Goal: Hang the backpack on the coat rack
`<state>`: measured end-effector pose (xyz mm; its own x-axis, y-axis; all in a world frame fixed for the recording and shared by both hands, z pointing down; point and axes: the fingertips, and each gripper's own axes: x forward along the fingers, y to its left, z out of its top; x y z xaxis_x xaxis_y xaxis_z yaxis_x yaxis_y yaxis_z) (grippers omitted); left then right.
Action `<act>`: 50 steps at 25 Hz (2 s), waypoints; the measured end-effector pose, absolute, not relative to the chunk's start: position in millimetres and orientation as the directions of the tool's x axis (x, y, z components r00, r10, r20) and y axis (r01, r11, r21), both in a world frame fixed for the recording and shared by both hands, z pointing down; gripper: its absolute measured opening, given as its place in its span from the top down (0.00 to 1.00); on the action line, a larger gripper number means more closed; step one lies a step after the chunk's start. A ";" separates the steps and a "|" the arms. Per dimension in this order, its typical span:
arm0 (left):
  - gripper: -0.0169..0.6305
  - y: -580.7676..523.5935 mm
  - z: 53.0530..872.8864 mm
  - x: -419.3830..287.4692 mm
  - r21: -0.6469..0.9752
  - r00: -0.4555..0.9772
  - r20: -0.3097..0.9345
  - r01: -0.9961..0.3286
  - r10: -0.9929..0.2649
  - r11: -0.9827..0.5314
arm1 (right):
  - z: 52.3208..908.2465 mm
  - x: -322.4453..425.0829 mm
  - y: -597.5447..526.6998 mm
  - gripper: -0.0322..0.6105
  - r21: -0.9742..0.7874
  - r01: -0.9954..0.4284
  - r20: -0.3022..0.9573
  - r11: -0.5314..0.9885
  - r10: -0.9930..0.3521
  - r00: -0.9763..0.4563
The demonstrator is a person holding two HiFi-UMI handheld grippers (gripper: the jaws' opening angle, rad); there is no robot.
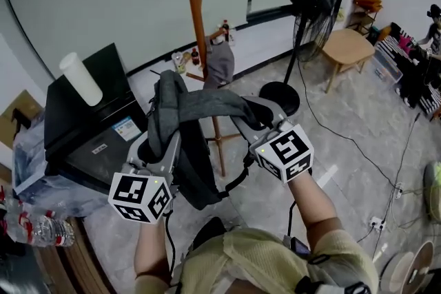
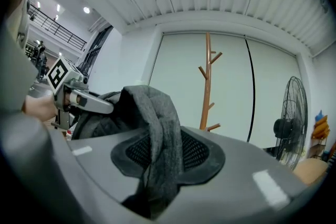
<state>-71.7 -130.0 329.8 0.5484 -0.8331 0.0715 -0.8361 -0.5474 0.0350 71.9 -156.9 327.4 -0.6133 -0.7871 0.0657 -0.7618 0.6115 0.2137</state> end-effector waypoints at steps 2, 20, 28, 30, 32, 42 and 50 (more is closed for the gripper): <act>0.76 -144.0 316.8 -75.5 0.047 0.548 0.039 -0.836 -0.836 -0.546 | 314.8 67.5 -174.0 0.77 0.219 -0.760 0.044 0.612 -0.785 -0.618; 0.76 -227.4 234.9 -103.0 0.036 0.542 -0.177 -0.830 -0.821 -0.556 | 222.5 37.3 -267.3 0.77 0.360 -0.778 -0.133 0.515 -0.797 -0.589; 0.75 -253.8 207.8 -97.7 -0.006 0.517 -0.205 -0.850 -0.831 -0.527 | 177.5 38.9 -293.8 0.77 0.465 -0.741 -0.184 0.484 -0.766 -0.616; 0.75 -262.6 200.6 -96.4 -0.007 0.500 -0.213 -0.860 -0.839 -0.511 | 165.1 37.0 -301.7 0.77 0.486 -0.731 -0.189 0.479 -0.759 -0.623; 0.75 -271.8 192.6 -94.1 -0.012 0.478 -0.225 -0.872 -0.849 -0.488 | 153.7 36.5 -311.9 0.77 0.498 -0.724 -0.198 0.478 -0.750 -0.631; 0.74 -315.1 170.2 -87.8 -0.078 0.432 -0.210 -0.902 -0.877 -0.426 | 112.1 39.5 -363.7 0.77 0.586 -0.669 -0.203 0.458 -0.716 -0.668; 0.73 -344.0 166.5 -96.1 -0.116 0.413 -0.174 -0.910 -0.894 -0.398 | 96.7 25.3 -397.7 0.77 0.616 -0.599 -0.132 0.512 -0.682 -0.719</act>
<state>-96.1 -344.0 166.5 0.4131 -0.8938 -0.1743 -0.9100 -0.3979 -0.1164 25.3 -397.7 96.7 -0.7190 -0.6823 -0.1319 -0.5987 0.5117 0.6162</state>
